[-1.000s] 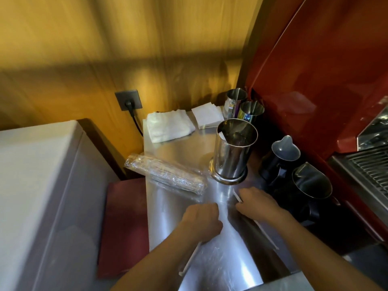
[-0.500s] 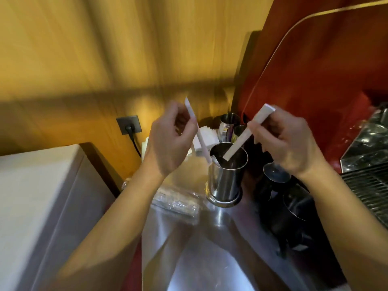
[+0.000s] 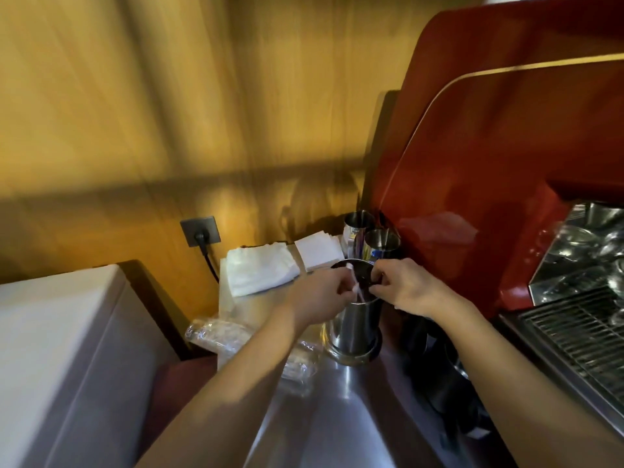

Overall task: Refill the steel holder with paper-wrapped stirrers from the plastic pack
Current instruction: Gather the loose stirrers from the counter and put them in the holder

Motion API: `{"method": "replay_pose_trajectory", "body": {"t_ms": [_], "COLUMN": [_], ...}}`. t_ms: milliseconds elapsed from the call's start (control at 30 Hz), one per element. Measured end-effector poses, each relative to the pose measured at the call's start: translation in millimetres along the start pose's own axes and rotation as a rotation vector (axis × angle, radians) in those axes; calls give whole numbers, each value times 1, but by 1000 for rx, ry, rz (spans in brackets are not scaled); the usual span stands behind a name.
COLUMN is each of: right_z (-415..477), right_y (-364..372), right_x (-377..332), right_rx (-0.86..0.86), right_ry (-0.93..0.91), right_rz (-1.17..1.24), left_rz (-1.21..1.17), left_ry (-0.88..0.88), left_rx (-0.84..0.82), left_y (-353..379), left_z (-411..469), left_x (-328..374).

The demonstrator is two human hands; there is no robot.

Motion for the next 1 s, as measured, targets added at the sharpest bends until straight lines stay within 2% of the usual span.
{"method": "replay_pose_trajectory", "body": {"t_ms": [67, 200, 400, 567, 633, 767, 900, 1000], "right_z": [1, -5, -9, 9, 19, 35, 38, 38], "right_y": [-1, -11, 10, 72, 102, 159, 191, 202], "right_x": [3, -15, -65, -84, -83, -66, -51, -48], "right_rx": [1, 177, 267, 187, 129, -38, -165, -209], "right_ry": [1, -105, -343, -396, -359, -335, -375, -420], "right_rz": [6, -103, 22, 40, 0, -219, -277, -258], "left_rz": [-5, -47, -137, -64, 8, 109, 199, 232], "left_ry": [5, 45, -46, -197, -230, -362, -427, -423], "left_rx": [-6, 143, 332, 239, 183, 121, 22, 94], "left_y": [-4, -30, -49, -21, -1, 39, 69, 78], "left_z": [-1, -7, -37, -65, -76, -99, -115, -122], "left_x": [-1, 0, -36, -85, -103, -133, -153, -156]}}
Point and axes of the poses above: each hand's wrist, its own z-axis towards the middle knuckle, its own y-axis out of the palm, x = y × z, the point moved 2 cm from there along z, towards the middle knuckle, and after that the axes turned 4 degrees about -x, right-handed, at the moved point
